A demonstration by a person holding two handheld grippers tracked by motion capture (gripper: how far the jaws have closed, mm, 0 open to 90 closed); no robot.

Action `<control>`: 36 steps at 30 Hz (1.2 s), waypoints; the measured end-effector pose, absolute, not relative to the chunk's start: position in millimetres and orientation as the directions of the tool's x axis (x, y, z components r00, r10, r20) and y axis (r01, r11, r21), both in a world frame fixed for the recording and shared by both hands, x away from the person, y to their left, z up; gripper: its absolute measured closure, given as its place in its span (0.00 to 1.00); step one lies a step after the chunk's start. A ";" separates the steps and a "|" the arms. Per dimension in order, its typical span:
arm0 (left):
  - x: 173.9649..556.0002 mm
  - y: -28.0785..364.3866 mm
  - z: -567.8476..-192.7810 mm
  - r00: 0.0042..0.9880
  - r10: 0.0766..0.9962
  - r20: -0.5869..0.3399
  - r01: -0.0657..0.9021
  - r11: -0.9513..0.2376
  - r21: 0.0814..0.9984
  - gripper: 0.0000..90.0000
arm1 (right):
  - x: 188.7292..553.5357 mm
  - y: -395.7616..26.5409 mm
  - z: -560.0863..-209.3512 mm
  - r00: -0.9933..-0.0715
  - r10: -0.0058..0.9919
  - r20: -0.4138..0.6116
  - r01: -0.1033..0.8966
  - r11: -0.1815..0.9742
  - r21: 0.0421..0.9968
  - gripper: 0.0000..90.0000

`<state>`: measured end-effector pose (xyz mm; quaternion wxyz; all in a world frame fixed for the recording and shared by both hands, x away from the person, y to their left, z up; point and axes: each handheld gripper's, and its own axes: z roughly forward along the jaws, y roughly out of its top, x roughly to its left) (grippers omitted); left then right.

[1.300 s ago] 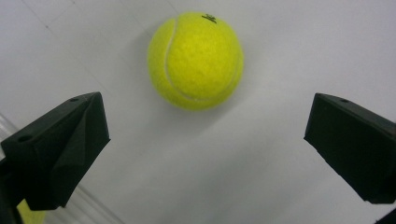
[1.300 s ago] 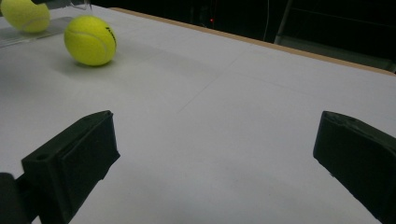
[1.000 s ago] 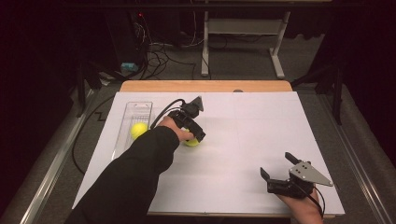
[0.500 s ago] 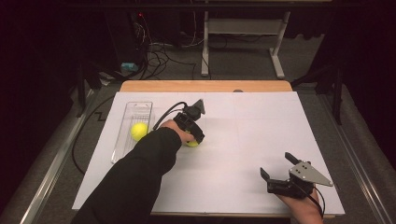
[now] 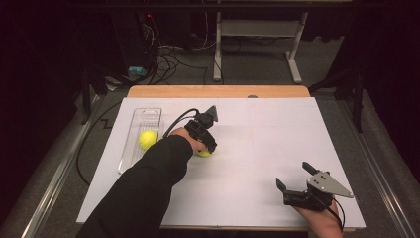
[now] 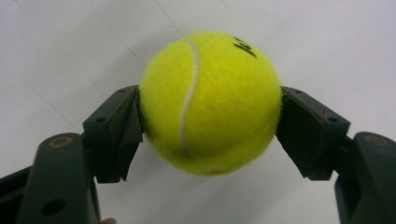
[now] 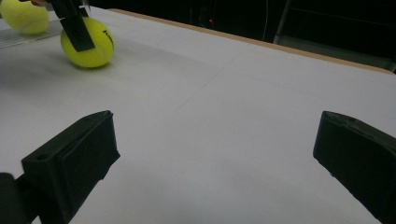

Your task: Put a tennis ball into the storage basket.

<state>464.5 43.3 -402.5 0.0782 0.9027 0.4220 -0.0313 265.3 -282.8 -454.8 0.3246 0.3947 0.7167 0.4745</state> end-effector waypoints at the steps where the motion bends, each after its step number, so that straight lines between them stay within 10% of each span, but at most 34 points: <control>1: 464.5 43.3 -402.5 0.642 0.757 -0.123 0.767 -0.632 0.115 0.30 | 265.3 -282.8 -454.8 -0.478 0.874 -0.091 0.258 0.238 0.936 0.00; 36: 429.0 124.8 -326.3 0.619 0.780 -0.091 0.784 -0.605 0.143 0.30 | 264.3 -280.5 -454.1 -0.481 0.872 -0.093 0.254 0.240 0.937 0.00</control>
